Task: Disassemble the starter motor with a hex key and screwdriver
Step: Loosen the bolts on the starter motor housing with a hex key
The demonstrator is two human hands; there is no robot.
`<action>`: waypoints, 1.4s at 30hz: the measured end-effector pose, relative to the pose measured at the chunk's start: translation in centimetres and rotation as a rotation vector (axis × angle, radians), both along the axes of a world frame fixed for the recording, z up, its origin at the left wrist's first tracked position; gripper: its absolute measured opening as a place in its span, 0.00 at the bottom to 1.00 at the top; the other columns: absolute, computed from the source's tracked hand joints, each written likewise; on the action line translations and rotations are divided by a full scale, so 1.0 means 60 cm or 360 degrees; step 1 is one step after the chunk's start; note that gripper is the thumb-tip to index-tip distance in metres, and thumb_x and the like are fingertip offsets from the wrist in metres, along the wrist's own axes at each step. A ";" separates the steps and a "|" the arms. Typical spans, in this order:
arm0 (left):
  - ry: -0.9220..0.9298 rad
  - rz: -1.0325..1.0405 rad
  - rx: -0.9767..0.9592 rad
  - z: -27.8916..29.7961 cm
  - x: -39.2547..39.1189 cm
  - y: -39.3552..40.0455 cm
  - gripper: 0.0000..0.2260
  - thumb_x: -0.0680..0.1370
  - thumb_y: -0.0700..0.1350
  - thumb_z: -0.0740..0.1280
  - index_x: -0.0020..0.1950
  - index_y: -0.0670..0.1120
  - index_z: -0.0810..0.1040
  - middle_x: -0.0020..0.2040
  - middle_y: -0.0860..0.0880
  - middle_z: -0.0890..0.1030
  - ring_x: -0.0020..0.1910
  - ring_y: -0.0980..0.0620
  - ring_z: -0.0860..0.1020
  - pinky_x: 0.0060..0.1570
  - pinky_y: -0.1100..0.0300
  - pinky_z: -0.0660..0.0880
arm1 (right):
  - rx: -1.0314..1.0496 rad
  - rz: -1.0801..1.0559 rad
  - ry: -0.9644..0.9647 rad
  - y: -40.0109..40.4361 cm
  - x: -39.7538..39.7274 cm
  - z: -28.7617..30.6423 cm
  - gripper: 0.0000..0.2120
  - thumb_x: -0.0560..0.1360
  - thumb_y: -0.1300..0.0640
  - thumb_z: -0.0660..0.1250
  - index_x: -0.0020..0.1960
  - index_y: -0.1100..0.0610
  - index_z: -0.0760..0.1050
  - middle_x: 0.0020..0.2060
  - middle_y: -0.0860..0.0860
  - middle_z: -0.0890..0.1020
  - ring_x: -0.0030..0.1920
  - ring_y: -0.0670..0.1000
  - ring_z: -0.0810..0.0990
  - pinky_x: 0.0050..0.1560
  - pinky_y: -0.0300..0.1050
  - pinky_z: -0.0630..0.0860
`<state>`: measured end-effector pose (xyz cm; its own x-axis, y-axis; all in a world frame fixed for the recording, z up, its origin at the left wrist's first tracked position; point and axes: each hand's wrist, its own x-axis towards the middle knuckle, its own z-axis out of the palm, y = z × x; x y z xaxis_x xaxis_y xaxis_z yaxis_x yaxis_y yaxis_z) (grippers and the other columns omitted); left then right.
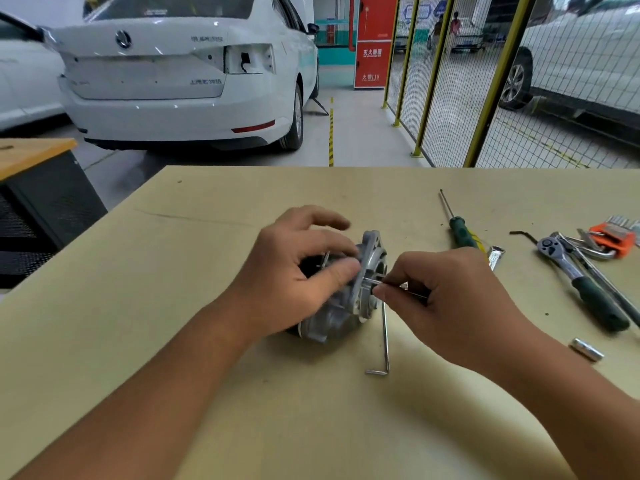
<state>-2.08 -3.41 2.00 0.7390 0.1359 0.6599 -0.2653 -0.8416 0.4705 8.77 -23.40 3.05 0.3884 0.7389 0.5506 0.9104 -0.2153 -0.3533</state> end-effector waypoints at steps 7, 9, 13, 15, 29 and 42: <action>0.0308 -0.0159 0.0073 0.001 0.001 -0.036 0.10 0.76 0.49 0.74 0.56 0.51 0.88 0.74 0.49 0.71 0.74 0.51 0.71 0.70 0.51 0.69 | 0.0166 0.0066 0.0227 -0.003 -0.003 -0.001 0.05 0.69 0.48 0.64 0.43 0.48 0.74 0.25 0.44 0.70 0.26 0.47 0.69 0.28 0.40 0.60; 0.0344 -0.0106 0.0083 0.002 0.003 -0.044 0.10 0.77 0.51 0.71 0.55 0.51 0.88 0.75 0.51 0.71 0.74 0.49 0.71 0.69 0.43 0.70 | 0.0196 0.0083 0.0326 -0.003 -0.004 -0.001 0.05 0.68 0.48 0.62 0.43 0.46 0.73 0.26 0.43 0.72 0.27 0.48 0.69 0.29 0.40 0.60; 0.0330 0.0011 0.0100 0.003 0.010 -0.058 0.09 0.78 0.52 0.69 0.53 0.51 0.87 0.73 0.52 0.74 0.70 0.49 0.75 0.63 0.40 0.74 | 0.0179 0.0127 0.0426 -0.005 0.001 0.006 0.03 0.71 0.47 0.65 0.41 0.45 0.73 0.26 0.44 0.76 0.26 0.48 0.71 0.29 0.39 0.63; 0.0286 0.0012 0.0098 0.002 0.012 -0.060 0.09 0.77 0.50 0.70 0.52 0.50 0.88 0.71 0.52 0.75 0.67 0.49 0.77 0.61 0.41 0.75 | 0.0106 -0.0024 0.0382 -0.014 0.016 0.016 0.12 0.73 0.39 0.65 0.40 0.47 0.76 0.29 0.42 0.79 0.28 0.46 0.75 0.29 0.40 0.66; 0.0112 0.0272 0.0057 -0.011 0.029 -0.030 0.07 0.76 0.48 0.71 0.47 0.46 0.87 0.68 0.52 0.78 0.60 0.51 0.81 0.56 0.44 0.79 | -0.0266 -0.0139 0.1755 -0.036 0.069 0.035 0.28 0.67 0.32 0.69 0.34 0.59 0.83 0.31 0.63 0.81 0.22 0.55 0.72 0.22 0.40 0.66; 0.0439 0.0780 -0.0156 -0.010 -0.007 0.103 0.19 0.78 0.61 0.63 0.61 0.53 0.83 0.58 0.54 0.82 0.61 0.51 0.77 0.60 0.54 0.72 | 0.0146 -0.0111 0.2161 -0.021 0.060 0.017 0.17 0.73 0.47 0.73 0.31 0.58 0.80 0.28 0.59 0.77 0.22 0.50 0.68 0.21 0.40 0.64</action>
<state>-2.47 2.79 1.43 0.7174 0.5570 0.4184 0.2889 -0.7844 0.5488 12.40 -24.68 4.08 0.6933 0.6773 -0.2460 -0.1742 -0.1738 -0.9693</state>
